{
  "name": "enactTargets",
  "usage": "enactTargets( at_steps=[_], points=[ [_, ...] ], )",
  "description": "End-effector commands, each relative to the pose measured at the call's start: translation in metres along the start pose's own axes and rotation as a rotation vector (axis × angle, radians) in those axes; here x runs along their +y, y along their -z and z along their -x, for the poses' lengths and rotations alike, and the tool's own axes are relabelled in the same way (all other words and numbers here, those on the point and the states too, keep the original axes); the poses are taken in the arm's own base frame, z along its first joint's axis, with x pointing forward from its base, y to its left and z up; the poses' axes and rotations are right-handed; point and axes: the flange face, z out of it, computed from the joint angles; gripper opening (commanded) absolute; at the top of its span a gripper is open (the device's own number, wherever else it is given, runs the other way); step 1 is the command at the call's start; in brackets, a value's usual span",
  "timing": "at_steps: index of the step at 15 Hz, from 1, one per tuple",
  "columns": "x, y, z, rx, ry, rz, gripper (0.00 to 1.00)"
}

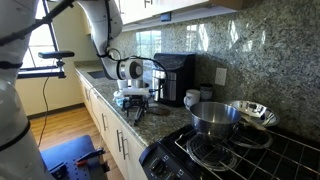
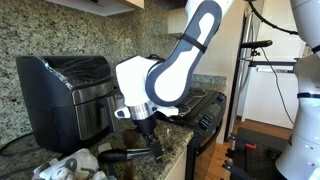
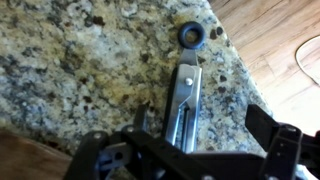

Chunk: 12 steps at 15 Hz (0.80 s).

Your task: Move the tongs to the right

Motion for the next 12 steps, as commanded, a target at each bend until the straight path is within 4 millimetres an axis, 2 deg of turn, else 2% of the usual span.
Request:
enactTargets(
  at_steps=[1, 10, 12],
  points=[
    [0.006, 0.000, -0.001, 0.020, 0.000, 0.010, 1.00],
    [0.020, -0.005, 0.001, 0.033, -0.031, -0.001, 0.99],
    [0.018, -0.004, 0.000, 0.035, -0.030, 0.003, 0.74]
  ],
)
